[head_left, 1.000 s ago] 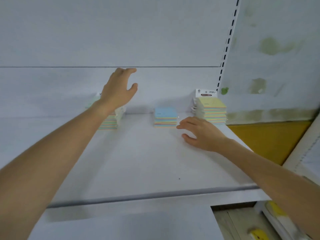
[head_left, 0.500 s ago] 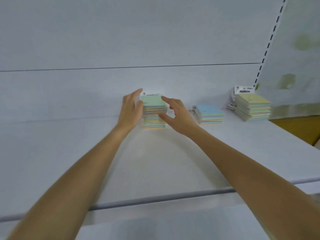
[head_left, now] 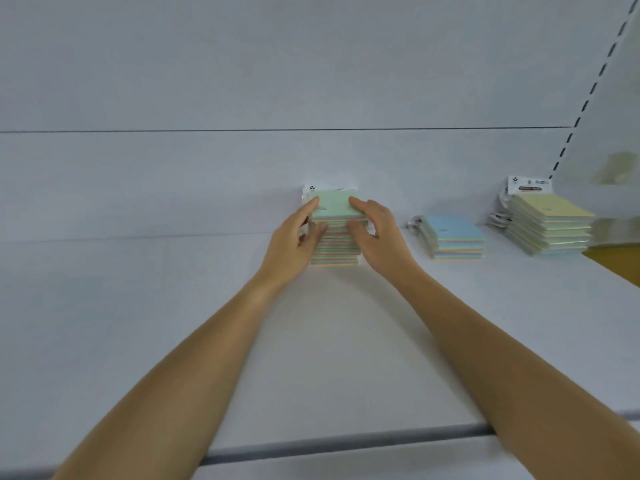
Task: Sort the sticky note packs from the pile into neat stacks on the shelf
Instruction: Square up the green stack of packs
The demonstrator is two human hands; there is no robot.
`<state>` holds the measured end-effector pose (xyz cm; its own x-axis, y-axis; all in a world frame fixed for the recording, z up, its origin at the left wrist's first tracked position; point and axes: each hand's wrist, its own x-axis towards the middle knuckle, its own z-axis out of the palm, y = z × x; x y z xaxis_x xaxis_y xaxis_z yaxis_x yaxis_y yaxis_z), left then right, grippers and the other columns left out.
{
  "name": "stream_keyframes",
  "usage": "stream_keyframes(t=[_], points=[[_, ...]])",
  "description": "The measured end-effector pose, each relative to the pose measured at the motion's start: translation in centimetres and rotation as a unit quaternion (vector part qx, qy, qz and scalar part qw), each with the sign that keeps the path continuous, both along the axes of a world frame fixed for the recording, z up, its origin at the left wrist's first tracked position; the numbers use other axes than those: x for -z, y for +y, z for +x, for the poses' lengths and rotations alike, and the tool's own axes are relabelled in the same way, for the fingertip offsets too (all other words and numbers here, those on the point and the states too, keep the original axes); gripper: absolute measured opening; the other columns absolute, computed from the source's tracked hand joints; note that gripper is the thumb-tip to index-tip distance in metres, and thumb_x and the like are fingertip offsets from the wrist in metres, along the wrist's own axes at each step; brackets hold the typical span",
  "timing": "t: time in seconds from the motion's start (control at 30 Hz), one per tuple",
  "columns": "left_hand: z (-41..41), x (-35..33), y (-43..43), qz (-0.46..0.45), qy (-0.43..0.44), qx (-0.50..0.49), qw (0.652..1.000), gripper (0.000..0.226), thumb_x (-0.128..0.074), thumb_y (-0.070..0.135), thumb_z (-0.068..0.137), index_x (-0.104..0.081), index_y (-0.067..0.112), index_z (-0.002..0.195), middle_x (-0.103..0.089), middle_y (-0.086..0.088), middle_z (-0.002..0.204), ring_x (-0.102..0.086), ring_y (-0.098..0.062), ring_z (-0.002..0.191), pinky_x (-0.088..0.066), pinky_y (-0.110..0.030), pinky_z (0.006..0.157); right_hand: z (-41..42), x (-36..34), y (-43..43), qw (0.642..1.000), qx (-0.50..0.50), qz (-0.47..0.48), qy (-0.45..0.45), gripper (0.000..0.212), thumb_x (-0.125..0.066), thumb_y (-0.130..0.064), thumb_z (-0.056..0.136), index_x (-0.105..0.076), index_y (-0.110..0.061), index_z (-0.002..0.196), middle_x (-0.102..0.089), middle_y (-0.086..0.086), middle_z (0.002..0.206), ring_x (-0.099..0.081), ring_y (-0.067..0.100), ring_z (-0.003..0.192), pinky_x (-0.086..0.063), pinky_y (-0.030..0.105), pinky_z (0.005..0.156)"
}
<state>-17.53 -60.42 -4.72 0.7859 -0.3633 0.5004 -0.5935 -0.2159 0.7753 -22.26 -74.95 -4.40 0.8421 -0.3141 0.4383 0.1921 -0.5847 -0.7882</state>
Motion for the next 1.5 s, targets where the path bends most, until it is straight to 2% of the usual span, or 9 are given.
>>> stream_keyframes(t=[0.17, 0.37, 0.53, 0.8, 0.97, 1.1, 1.2, 1.4, 1.5], points=[[0.1, -0.1, 0.3, -0.008, 0.014, 0.013, 1.000, 0.049, -0.052, 0.022, 0.093, -0.039, 0.016, 0.139, -0.057, -0.005, 0.132, -0.051, -0.011, 0.123, -0.037, -0.004, 0.089, -0.3, -0.3, 0.1, 1.000, -0.017, 0.024, 0.002, 0.041, -0.044, -0.009, 0.093, -0.044, -0.014, 0.134, -0.044, 0.008, 0.139, -0.041, 0.020, 0.130, -0.033, 0.034, 0.111], [-0.1, -0.1, 0.4, -0.026, 0.040, 0.042, 0.998, 0.052, -0.054, 0.023, 0.092, -0.037, 0.021, 0.140, -0.052, -0.001, 0.138, -0.050, -0.012, 0.126, -0.041, -0.010, 0.094, -0.5, -0.9, 0.2, 0.984, -0.047, 0.173, 0.011, 0.044, -0.047, -0.006, 0.089, -0.046, -0.017, 0.132, -0.052, -0.004, 0.118, -0.053, 0.011, 0.103, -0.043, 0.025, 0.094], [-0.1, -0.2, 0.6, -0.020, 0.055, 0.046, 0.997, 0.052, -0.054, 0.019, 0.092, -0.035, 0.019, 0.141, -0.052, -0.005, 0.138, -0.052, -0.017, 0.124, -0.040, -0.027, 0.106, -0.9, -0.2, 0.1, 0.996, -0.061, 0.051, 0.041, 0.065, -0.050, 0.000, 0.088, -0.021, -0.015, 0.144, -0.041, -0.001, 0.129, -0.045, 0.015, 0.118, -0.038, 0.022, 0.094], [-0.3, -0.6, 0.7, -0.084, 0.141, 0.053, 0.985, 0.047, -0.056, 0.014, 0.090, -0.041, 0.010, 0.135, -0.056, -0.012, 0.133, -0.056, -0.022, 0.120, -0.043, -0.042, 0.106, -0.7, 0.1, -0.3, 0.998, -0.007, -0.056, 0.038, 0.060, -0.043, -0.004, 0.091, -0.020, -0.019, 0.145, -0.047, 0.006, 0.137, -0.048, 0.021, 0.122, -0.037, 0.012, 0.087], [0.1, -0.1, 0.8, -0.025, 0.159, 0.044, 0.986, 0.051, -0.066, 0.015, 0.083, -0.047, 0.010, 0.130, -0.056, -0.007, 0.133, -0.053, -0.020, 0.122, -0.043, -0.039, 0.105, -0.5, 0.3, -0.3, 0.997, -0.011, 0.034, 0.065, 0.075, -0.053, -0.007, 0.086, -0.009, -0.014, 0.147, -0.042, 0.006, 0.142, -0.042, 0.019, 0.130, -0.041, 0.026, 0.099], [0.2, 0.6, 0.6, 0.043, 0.115, 0.010, 0.992, 0.039, -0.065, 0.007, 0.081, -0.057, 0.004, 0.119, -0.065, -0.010, 0.119, -0.060, -0.022, 0.112, -0.045, -0.025, 0.096, -0.3, 0.5, -0.4, 0.995, 0.030, -0.031, 0.089, 0.036, -0.056, -0.008, 0.083, -0.053, -0.010, 0.119, -0.062, 0.002, 0.107, -0.060, 0.021, 0.106, -0.033, 0.011, 0.067], [0.1, 0.6, 0.5, 0.058, 0.081, -0.006, 0.995, 0.035, -0.064, 0.007, 0.082, -0.059, 0.004, 0.117, -0.066, -0.010, 0.117, -0.062, -0.021, 0.109, -0.043, -0.018, 0.090, -0.6, 0.3, -0.4, 0.996, 0.025, -0.034, 0.076, 0.024, -0.057, -0.006, 0.082, -0.060, -0.010, 0.105, -0.065, 0.003, 0.099, -0.060, 0.017, 0.089, -0.031, 0.014, 0.061], [0.0, 0.6, 0.4, 0.113, 0.100, -0.011, 0.988, 0.041, -0.068, 0.012, 0.078, -0.058, 0.009, 0.118, -0.066, -0.006, 0.118, -0.060, -0.021, 0.110, -0.045, -0.024, 0.088, -1.0, 0.2, -0.1, 0.986, 0.027, 0.009, 0.165, 0.061, -0.067, -0.014, 0.077, -0.041, -0.006, 0.131, -0.055, 0.009, 0.128, -0.051, 0.027, 0.121, -0.043, 0.041, 0.100], [-0.1, 0.9, 0.3, 0.134, 0.081, -0.028, 0.987, 0.036, -0.065, 0.009, 0.077, -0.059, 0.009, 0.113, -0.068, -0.006, 0.113, -0.063, -0.020, 0.103, -0.037, -0.012, 0.070, -1.0, 0.8, 0.2, 0.982, 0.032, -0.057, 0.178, 0.037, -0.062, -0.013, 0.077, -0.053, -0.006, 0.112, -0.065, 0.010, 0.111, -0.060, 0.028, 0.105, -0.045, 0.029, 0.084]])
